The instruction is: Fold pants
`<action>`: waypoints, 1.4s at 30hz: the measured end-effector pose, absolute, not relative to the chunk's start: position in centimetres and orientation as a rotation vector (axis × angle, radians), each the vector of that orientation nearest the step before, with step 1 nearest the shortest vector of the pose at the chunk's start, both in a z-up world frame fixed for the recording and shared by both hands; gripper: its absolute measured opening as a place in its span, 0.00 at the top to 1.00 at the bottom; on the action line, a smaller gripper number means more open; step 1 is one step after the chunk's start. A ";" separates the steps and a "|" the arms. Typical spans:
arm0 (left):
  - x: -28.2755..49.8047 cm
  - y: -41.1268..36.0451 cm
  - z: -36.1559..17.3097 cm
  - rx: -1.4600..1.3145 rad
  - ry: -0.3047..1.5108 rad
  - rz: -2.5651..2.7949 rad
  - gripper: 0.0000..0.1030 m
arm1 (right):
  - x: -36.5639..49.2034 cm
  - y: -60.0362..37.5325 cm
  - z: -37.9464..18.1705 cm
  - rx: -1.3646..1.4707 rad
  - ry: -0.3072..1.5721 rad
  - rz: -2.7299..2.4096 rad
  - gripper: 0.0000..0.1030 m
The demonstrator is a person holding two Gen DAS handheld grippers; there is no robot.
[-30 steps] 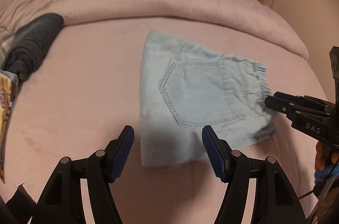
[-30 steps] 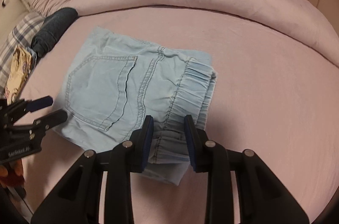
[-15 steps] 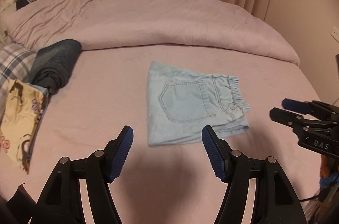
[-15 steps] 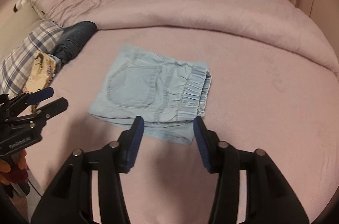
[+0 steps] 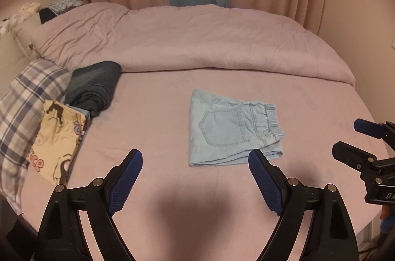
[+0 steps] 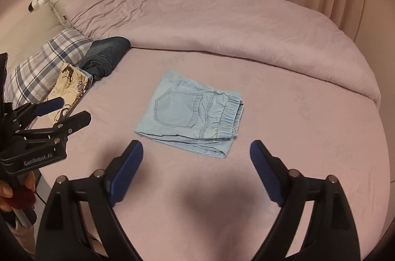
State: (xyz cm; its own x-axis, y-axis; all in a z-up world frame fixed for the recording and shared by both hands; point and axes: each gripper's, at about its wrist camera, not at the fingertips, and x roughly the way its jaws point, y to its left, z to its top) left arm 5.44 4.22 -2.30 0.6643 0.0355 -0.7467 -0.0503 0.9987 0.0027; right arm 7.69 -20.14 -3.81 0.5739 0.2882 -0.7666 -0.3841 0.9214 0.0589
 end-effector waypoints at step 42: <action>4.1 1.8 1.3 0.044 0.799 0.083 0.15 | 5.2 -20.8 0.0 -0.135 0.829 0.400 0.13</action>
